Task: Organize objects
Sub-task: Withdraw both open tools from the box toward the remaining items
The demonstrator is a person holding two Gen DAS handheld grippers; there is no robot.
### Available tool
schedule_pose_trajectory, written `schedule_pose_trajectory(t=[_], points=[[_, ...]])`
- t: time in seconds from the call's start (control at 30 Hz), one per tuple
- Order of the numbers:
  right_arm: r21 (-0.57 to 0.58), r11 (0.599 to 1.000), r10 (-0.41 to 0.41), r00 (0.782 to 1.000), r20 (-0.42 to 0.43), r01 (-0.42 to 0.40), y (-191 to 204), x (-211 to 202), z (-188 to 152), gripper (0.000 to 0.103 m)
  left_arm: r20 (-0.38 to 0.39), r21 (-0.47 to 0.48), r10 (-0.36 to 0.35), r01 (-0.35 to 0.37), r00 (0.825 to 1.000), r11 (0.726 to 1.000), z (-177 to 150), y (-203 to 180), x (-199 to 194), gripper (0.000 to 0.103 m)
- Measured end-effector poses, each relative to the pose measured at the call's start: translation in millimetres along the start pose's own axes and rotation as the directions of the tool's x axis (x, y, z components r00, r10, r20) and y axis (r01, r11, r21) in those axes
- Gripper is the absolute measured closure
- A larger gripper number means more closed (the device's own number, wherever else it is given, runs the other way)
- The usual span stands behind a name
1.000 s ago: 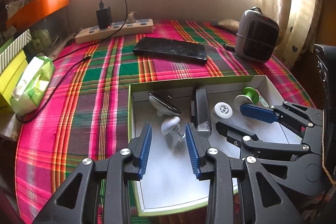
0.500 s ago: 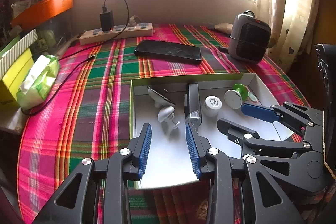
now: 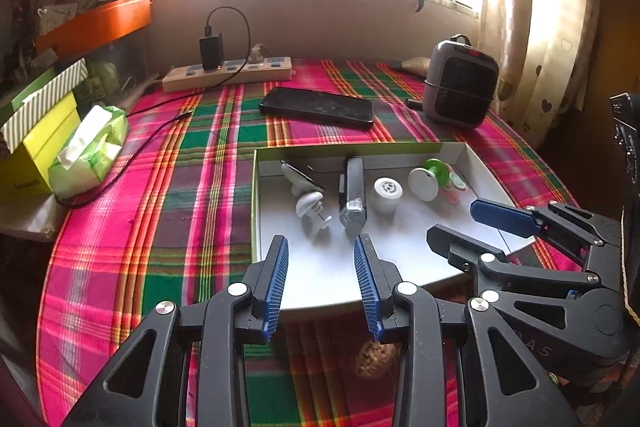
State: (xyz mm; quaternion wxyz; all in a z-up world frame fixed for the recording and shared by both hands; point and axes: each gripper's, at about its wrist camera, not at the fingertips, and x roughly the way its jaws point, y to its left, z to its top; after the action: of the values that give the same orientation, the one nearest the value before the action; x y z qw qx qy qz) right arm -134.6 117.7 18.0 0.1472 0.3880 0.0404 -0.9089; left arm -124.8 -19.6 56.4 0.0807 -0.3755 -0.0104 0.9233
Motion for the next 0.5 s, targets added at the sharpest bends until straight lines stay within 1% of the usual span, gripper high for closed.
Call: schedule_pose_trajectory(t=[0.33, 0.5], points=[[0.023, 1.0, -0.022, 0.999, 0.027, 0.022, -2.7, -24.6, -19.9, 0.054, 0.007, -0.034, -0.027, 0.027, 1.0, 0.999, -13.5, 6.6, -16.3, 0.07], [0.034, 0.999, -0.037, 0.999, 0.033, 0.036, -4.3, -32.0, -28.0, 0.054, 0.001, -0.041, -0.034, 0.034, 0.999, 0.999, -21.3, 8.2, -20.0, 0.068]])
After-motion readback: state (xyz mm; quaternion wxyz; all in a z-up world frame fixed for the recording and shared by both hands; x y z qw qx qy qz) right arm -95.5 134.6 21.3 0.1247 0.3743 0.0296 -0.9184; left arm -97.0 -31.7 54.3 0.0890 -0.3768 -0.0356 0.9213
